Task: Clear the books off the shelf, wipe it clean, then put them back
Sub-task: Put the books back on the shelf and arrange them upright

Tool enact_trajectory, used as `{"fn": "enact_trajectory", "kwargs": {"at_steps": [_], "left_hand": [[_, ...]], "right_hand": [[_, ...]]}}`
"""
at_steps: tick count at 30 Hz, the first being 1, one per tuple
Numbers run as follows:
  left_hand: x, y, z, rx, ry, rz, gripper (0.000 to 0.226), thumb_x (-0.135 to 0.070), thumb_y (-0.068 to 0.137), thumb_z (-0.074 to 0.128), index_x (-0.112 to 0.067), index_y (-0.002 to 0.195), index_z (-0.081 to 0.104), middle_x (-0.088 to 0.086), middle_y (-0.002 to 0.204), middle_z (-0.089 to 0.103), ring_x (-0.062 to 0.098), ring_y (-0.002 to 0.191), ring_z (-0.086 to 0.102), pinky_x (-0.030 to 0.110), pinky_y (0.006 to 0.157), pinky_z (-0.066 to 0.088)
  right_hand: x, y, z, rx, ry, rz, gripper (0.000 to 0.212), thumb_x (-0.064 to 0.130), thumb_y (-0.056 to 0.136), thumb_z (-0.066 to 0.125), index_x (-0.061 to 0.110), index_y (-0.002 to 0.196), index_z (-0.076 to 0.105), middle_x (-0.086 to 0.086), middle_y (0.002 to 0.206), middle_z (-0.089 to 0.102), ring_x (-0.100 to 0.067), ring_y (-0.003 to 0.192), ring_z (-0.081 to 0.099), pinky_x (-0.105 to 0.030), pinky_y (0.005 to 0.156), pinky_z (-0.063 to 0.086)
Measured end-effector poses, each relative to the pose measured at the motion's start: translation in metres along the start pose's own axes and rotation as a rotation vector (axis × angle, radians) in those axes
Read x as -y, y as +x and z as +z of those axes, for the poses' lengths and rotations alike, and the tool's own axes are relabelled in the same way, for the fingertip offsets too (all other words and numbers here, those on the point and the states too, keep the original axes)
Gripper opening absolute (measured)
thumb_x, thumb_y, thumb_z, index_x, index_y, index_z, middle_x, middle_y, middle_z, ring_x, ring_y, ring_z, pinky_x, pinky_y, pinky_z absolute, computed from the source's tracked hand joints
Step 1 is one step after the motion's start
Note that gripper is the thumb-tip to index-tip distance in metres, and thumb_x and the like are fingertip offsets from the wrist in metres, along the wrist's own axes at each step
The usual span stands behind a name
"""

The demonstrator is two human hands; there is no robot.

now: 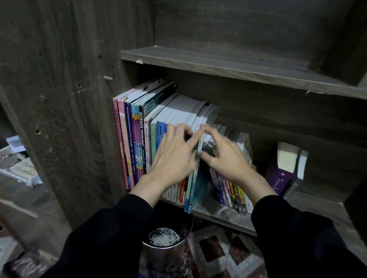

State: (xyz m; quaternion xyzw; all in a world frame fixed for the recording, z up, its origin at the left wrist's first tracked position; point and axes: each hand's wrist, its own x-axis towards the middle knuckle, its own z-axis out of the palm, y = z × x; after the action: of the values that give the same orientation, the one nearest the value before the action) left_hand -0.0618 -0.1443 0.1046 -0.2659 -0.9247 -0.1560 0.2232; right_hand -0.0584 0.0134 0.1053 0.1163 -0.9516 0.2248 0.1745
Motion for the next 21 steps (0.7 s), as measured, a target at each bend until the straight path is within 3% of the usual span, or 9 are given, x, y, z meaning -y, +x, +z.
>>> {"fn": "enact_trajectory", "kwargs": {"at_steps": [5, 8, 12, 15, 18, 21], "left_hand": [[-0.007, -0.005, 0.008, -0.058, -0.105, -0.091, 0.060, -0.018, 0.090, 0.048, -0.025, 0.147, 0.029, 0.002, 0.126, 0.038, 0.015, 0.112, 0.025, 0.024, 0.079, 0.029], [-0.005, -0.012, 0.012, -0.055, -0.223, -0.140, 0.063, -0.016, 0.090, 0.048, -0.031, 0.147, 0.028, -0.002, 0.126, 0.041, 0.013, 0.116, 0.026, 0.023, 0.084, 0.028], [0.001, -0.018, 0.014, -0.114, -0.360, -0.174, 0.061, -0.009, 0.090, 0.048, -0.035, 0.143, 0.037, -0.005, 0.122, 0.047, 0.011, 0.115, 0.030, 0.026, 0.091, 0.031], [-0.002, -0.011, 0.010, -0.150, -0.459, -0.202, 0.049, -0.014, 0.091, 0.053, -0.031, 0.137, 0.048, -0.006, 0.111, 0.052, 0.010, 0.106, 0.043, 0.027, 0.090, 0.040], [0.000, 0.003, 0.001, -0.084, -0.560, -0.199, 0.039, -0.028, 0.088, 0.065, -0.030, 0.127, 0.056, -0.004, 0.095, 0.061, 0.010, 0.084, 0.058, 0.025, 0.075, 0.050], [0.010, 0.013, -0.005, 0.023, -0.586, -0.214, 0.046, -0.031, 0.084, 0.070, -0.033, 0.127, 0.058, -0.003, 0.088, 0.065, 0.014, 0.089, 0.060, 0.031, 0.084, 0.053]], "right_hand": [[-0.006, 0.000, 0.000, 0.020, -0.048, 0.015, 0.063, 0.046, 0.090, 0.056, 0.040, 0.143, 0.022, -0.003, 0.136, 0.053, -0.025, 0.121, 0.050, -0.037, 0.090, 0.044], [-0.008, 0.002, -0.002, 0.044, -0.057, 0.029, 0.065, 0.050, 0.090, 0.056, 0.040, 0.143, 0.019, 0.001, 0.142, 0.047, -0.024, 0.123, 0.050, -0.036, 0.088, 0.044], [-0.003, 0.004, -0.003, 0.031, -0.119, 0.003, 0.066, 0.049, 0.090, 0.055, 0.034, 0.144, 0.020, -0.003, 0.127, 0.058, -0.022, 0.109, 0.057, -0.031, 0.074, 0.041], [-0.002, 0.003, -0.003, 0.031, -0.114, -0.008, 0.065, 0.047, 0.091, 0.054, 0.031, 0.144, 0.020, -0.004, 0.120, 0.061, -0.022, 0.100, 0.059, -0.029, 0.070, 0.037], [-0.001, 0.004, -0.005, 0.058, -0.134, 0.000, 0.061, 0.044, 0.093, 0.050, 0.032, 0.143, 0.019, -0.006, 0.117, 0.061, -0.026, 0.102, 0.060, -0.031, 0.072, 0.037], [0.002, 0.007, -0.007, 0.098, -0.171, 0.000, 0.059, 0.047, 0.093, 0.048, 0.031, 0.142, 0.018, -0.009, 0.121, 0.061, -0.028, 0.105, 0.060, -0.032, 0.073, 0.038]]}}
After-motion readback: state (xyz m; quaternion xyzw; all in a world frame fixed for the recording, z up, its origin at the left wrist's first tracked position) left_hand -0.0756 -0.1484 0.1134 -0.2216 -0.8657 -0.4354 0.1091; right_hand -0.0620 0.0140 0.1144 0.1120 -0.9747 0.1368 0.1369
